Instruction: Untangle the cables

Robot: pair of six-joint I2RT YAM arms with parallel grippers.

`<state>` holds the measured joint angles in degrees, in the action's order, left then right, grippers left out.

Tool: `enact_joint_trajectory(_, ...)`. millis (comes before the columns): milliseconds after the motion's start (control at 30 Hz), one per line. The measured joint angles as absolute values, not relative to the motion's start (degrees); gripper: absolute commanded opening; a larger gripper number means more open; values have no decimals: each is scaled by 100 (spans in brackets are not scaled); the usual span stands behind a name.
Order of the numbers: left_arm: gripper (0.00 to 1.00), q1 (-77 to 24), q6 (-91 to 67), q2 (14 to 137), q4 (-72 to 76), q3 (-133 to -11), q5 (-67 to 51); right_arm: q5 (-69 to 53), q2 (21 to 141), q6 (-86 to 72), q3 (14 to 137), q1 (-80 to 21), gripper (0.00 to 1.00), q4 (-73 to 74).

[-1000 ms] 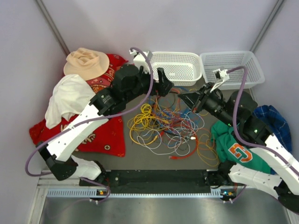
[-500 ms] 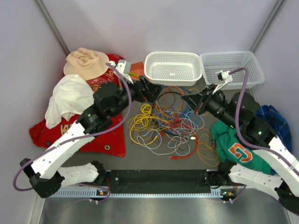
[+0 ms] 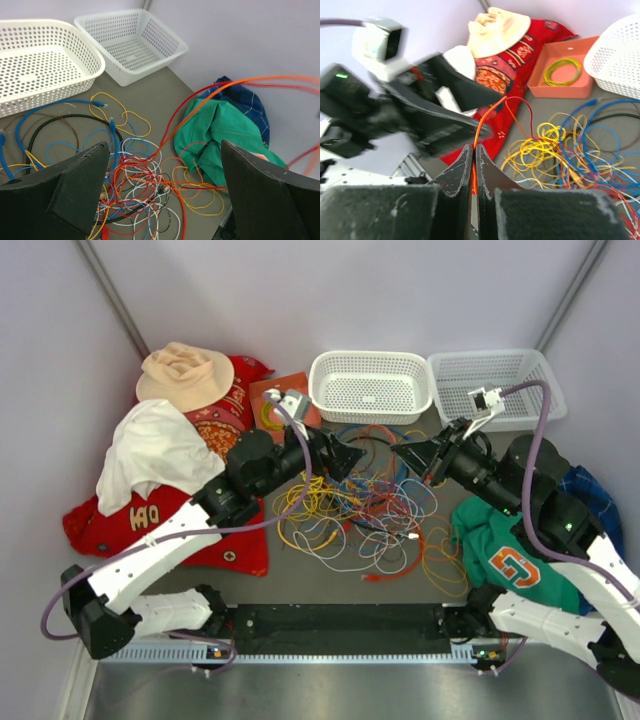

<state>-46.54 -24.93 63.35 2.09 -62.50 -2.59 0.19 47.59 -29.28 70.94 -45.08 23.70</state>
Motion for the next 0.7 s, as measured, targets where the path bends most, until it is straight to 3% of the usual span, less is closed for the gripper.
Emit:
enact_joint_trajectory(100, 93, -4654, -2370, 6613, 392, -6158, -379, -119, 4779, -2989, 7255, -4508, 0, 2399)
enact_joint_trajectory(200, 78, -4654, -2265, 6781, 569, -6143, -425, -222, 4777, -3035, 7341, -4508, 0, 2416)
enact_joint_trajectory(233, 70, -4654, -2211, 6827, 666, -6143, -436, -250, 4779, -3061, 7363, -4508, 0, 2432)
enact_joint_trajectory(267, 52, -4654, -2196, 6855, 716, -6145, -445, -272, 4777, -3070, 7363, -4508, 0, 2432)
enact_joint_trajectory(333, 38, -4654, -2123, 6906, 825, -6149, -449, -287, 4775, -3074, 7363, -4508, 0, 2480)
enact_joint_trajectory(433, 0, -4654, -2018, 6917, 934, -6149, -401, -285, 4775, -3076, 7363, -4508, 0, 2554)
enact_joint_trajectory(700, 0, -4654, -1822, 6545, 906, -6112, 128, -128, 4755, -3068, 7356, -4508, 0, 2674)
